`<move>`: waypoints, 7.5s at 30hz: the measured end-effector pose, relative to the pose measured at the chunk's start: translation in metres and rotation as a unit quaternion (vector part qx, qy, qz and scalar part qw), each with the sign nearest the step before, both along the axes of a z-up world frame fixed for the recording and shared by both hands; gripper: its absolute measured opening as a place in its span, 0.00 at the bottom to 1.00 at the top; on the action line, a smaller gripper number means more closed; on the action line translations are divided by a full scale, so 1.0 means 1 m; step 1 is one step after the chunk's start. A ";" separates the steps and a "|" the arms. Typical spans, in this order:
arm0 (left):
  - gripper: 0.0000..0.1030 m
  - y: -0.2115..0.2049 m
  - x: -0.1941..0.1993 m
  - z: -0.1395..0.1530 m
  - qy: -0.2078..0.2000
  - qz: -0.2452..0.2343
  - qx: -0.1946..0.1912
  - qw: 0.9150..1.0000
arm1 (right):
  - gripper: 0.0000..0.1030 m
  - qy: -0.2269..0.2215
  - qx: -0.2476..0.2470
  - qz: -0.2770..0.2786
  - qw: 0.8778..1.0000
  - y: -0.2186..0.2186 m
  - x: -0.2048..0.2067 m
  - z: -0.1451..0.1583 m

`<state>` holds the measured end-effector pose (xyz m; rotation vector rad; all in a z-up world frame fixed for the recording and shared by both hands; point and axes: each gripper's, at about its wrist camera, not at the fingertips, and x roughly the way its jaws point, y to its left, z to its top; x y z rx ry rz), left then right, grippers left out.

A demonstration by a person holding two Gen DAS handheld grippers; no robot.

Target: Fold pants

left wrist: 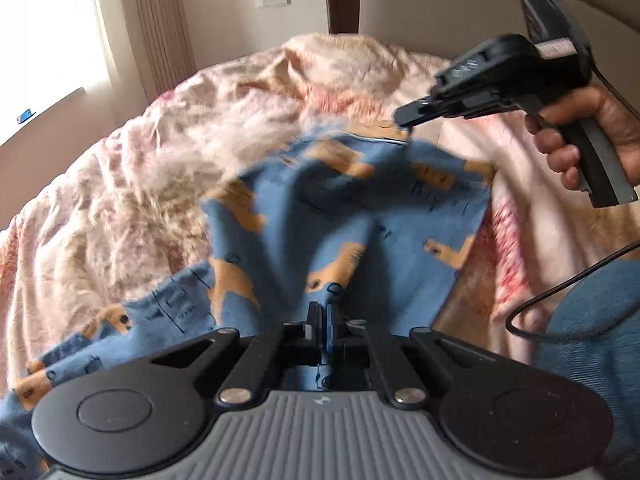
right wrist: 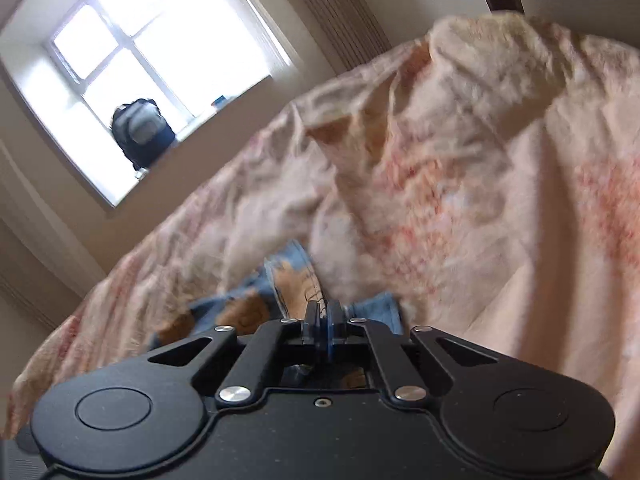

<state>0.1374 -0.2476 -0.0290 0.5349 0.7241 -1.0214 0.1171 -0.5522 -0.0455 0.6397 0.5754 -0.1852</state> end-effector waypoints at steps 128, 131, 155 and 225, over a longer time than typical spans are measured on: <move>0.91 -0.196 0.103 -0.027 0.018 -0.092 0.010 0.996 | 0.77 0.005 -0.079 0.129 0.988 -0.004 -0.067 -0.037; 0.84 -0.203 0.106 -0.039 0.051 -0.110 0.030 0.992 | 0.74 0.001 -0.063 0.135 0.989 0.001 -0.076 -0.043; 0.87 -0.211 0.116 0.021 0.203 0.025 0.033 0.978 | 0.15 0.005 -0.347 0.125 0.929 0.100 -0.069 -0.026; 0.07 -0.170 0.133 0.018 0.350 0.055 -0.100 0.930 | 0.12 -0.022 -0.287 0.083 0.954 0.088 -0.064 0.006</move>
